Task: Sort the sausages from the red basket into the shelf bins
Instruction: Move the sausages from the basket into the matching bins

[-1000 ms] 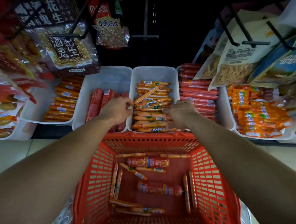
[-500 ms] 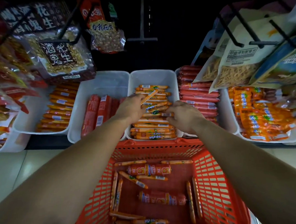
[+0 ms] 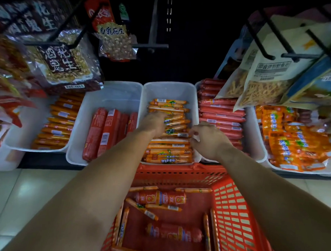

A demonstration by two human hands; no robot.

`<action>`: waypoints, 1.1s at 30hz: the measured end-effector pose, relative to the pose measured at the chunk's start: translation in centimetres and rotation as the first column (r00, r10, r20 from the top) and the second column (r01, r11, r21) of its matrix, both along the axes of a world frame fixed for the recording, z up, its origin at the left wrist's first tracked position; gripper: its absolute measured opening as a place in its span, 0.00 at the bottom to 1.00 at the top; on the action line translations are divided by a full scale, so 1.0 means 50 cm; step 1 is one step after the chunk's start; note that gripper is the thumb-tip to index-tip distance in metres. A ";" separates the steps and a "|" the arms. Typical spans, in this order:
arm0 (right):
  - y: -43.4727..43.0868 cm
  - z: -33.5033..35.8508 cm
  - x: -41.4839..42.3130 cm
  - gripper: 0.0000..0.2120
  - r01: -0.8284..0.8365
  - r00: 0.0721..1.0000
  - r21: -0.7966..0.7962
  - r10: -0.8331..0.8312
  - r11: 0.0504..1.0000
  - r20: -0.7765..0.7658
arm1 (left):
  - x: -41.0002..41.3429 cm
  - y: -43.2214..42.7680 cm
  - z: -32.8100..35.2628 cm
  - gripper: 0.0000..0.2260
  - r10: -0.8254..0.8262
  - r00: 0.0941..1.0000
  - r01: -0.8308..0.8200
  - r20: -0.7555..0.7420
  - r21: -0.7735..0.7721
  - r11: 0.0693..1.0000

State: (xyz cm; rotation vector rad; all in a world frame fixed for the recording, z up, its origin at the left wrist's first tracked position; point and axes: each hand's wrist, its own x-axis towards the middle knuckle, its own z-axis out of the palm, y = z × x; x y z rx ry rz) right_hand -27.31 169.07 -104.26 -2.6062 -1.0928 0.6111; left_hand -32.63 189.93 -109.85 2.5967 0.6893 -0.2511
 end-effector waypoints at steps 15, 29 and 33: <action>0.014 -0.010 0.003 0.15 0.024 0.997 -0.012 -0.023 1.000 0.076 | -0.040 -0.010 -0.023 0.22 -0.100 0.995 0.100 0.008 -0.187 0.977; -0.098 0.118 -0.196 0.21 0.095 0.995 -0.053 -0.094 0.994 0.014 | -0.343 -0.151 0.195 0.10 0.119 0.981 -0.075 0.151 -0.272 0.959; -0.166 0.100 -0.306 0.24 0.170 0.982 -0.050 -0.174 0.984 -0.079 | -0.475 -0.224 0.199 0.08 0.108 0.991 -0.078 0.083 -0.304 0.949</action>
